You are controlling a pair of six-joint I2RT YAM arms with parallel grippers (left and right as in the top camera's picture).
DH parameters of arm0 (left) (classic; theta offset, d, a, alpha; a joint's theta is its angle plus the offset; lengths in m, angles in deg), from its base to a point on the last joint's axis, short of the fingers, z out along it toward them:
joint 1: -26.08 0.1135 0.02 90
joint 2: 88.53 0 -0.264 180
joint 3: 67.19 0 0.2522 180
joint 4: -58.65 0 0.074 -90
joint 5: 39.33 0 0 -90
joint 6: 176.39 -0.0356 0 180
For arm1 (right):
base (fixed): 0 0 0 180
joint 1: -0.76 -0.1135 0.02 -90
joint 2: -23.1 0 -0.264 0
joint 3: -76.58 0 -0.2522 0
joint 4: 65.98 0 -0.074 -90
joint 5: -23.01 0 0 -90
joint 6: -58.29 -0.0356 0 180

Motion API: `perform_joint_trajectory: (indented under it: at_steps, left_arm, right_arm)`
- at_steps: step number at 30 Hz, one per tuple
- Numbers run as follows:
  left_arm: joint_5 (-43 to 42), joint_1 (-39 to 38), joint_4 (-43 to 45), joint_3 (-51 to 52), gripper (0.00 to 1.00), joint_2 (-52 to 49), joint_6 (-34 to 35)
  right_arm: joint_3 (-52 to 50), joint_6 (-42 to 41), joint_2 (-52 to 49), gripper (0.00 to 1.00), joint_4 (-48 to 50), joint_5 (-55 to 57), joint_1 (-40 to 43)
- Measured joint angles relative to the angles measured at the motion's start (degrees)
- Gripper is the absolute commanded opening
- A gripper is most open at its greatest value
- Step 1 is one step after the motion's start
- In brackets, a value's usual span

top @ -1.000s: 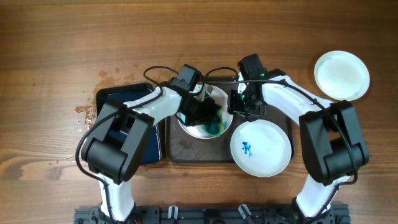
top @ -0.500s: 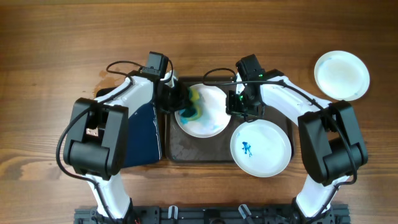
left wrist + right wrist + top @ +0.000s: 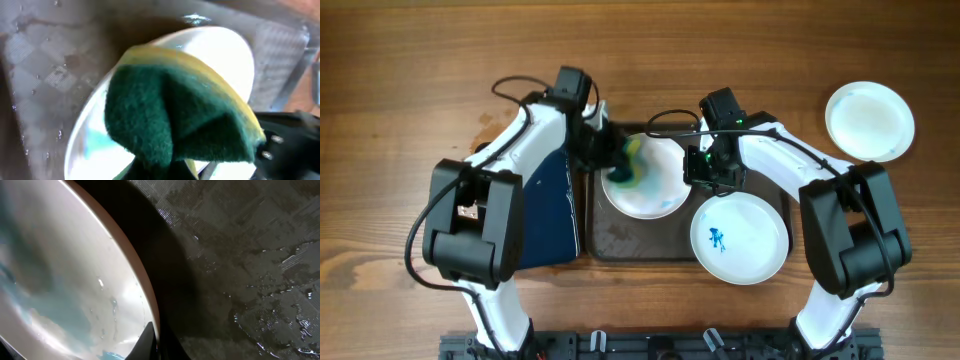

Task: Clean dirty plates on tray and stack at the side
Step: 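Lift the plate with the right gripper and dip it into the blue tray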

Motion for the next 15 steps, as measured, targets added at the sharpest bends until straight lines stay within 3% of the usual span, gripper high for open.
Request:
perform_joint_trajectory:
  at_steps: [5, 10, 15]
  left_arm:
    - [1.68, -2.29, -5.11, -8.15, 0.04, 0.07, -0.28]
    - [21.62, -1.79, -17.49, -13.6, 0.04, 0.96, 1.88]
    - [33.66, 2.4, -23.93, -15.26, 0.04, 9.62, 5.57]
  right_arm:
    - [0.0, 0.02, 0.0, 0.05, 0.13, 0.0, 0.0]
    - [-0.04, 1.29, 0.0, 0.05, 0.85, 0.02, 0.0]
    - [-0.13, 5.6, 0.0, 0.05, 1.4, 0.55, -0.02]
